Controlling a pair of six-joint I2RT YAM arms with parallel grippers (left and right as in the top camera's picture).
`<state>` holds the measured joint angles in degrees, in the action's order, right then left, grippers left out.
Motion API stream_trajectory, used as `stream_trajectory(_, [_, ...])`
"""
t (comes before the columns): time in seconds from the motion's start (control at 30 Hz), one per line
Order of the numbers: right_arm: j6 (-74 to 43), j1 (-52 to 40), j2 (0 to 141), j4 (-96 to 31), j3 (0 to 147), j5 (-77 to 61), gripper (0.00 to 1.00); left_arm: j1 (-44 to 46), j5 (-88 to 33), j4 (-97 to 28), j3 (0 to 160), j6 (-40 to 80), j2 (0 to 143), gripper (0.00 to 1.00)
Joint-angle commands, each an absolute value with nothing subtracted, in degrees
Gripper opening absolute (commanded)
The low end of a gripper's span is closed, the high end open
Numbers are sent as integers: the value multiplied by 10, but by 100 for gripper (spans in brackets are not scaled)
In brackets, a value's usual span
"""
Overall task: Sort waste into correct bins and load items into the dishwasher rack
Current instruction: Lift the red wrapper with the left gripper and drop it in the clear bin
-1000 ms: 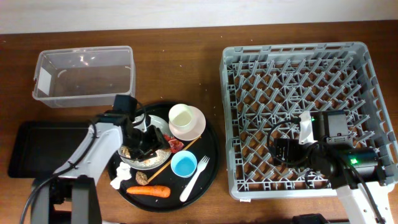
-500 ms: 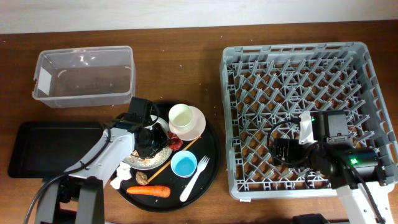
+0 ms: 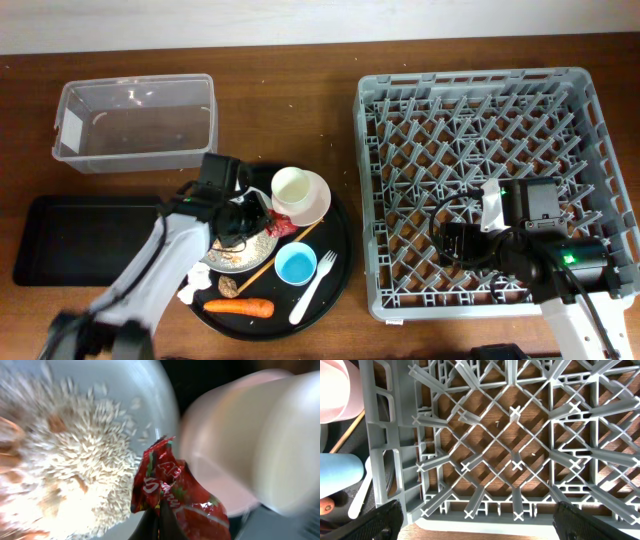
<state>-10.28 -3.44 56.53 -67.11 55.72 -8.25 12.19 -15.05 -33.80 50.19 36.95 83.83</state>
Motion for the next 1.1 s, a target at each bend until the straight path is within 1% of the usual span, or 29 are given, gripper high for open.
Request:
stream_trajectory(0.0, [-99, -37, 564, -672, 567, -84, 99, 86, -71, -341, 543, 311, 722, 1])
stream_trajectory(0.07, [-99, -37, 564, -672, 567, -84, 99, 50, -4, -319, 549, 311, 666, 1])
stream_trajectory(0.1, [-99, -37, 564, -671, 567, -84, 99, 22, 14, -287, 549, 305, 654, 1])
stream_trajectory(0.17, [-100, -37, 564, -672, 567, -84, 99, -15, 9, -225, 550, 261, 663, 1])
stream_trajectory(0.2, [-100, -37, 564, -673, 567, -84, 99, -36, 9, -191, 565, 215, 690, 1])
stream_trajectory(0.37, [-100, -37, 564, -673, 567, -84, 99, -64, 19, -189, 670, 123, 845, 1])
stream_trajectory(0.5, [-100, -37, 564, -673, 567, -84, 99, -73, 20, -176, 713, 104, 973, 2])
stream_trajectory(0.53, [-99, -37, 564, -674, 567, -84, 99, -73, 20, -173, 713, 104, 985, 9])
stream_trajectory(0.57, [-100, -37, 564, -673, 567, -84, 99, -73, 20, -169, 713, 104, 993, 11])
stream_trajectory(0.6, [-100, -37, 564, -673, 567, -84, 99, -73, 20, -165, 713, 104, 994, 20])
stream_trajectory(0.63, [-100, -37, 564, -673, 567, -84, 99, -73, 24, -155, 713, 104, 995, 35])
stream_trajectory(0.67, [-100, -37, 564, -673, 567, -84, 99, -73, 24, -149, 714, 104, 995, 40])
stream_trajectory(0.7, [-100, -37, 564, -673, 567, -84, 99, -73, 24, -151, 714, 104, 995, 50])
stream_trajectory(0.73, [-99, -37, 564, -674, 567, -84, 99, -73, 24, -156, 714, 104, 995, 55])
stream_trajectory(0.77, [-99, -37, 564, -673, 567, -84, 99, -73, 23, -166, 714, 104, 994, 56])
stream_trajectory(0.83, [-99, -37, 564, -673, 567, -84, 99, -73, 0, -207, 714, 104, 985, 55])
stream_trajectory(0.9, [-99, -37, 564, -674, 567, -84, 98, -71, -41, -279, 714, 104, 951, 55])
stream_trajectory(0.97, [-99, -37, 564, -674, 567, -84, 98, -64, -69, -348, 714, 107, 915, 68])
stream_trajectory(1.0, [-99, -37, 564, -674, 567, -84, 98, -46, -83, -439, 714, 110, 874, 76])
stream_trajectory(1.03, [-99, -37, 564, -674, 567, -84, 98, -34, -83, -497, 714, 111, 856, 78])
stream_trajectory(1.07, [-99, -37, 564, -674, 567, -84, 98, -27, -83, -526, 714, 111, 850, 81])
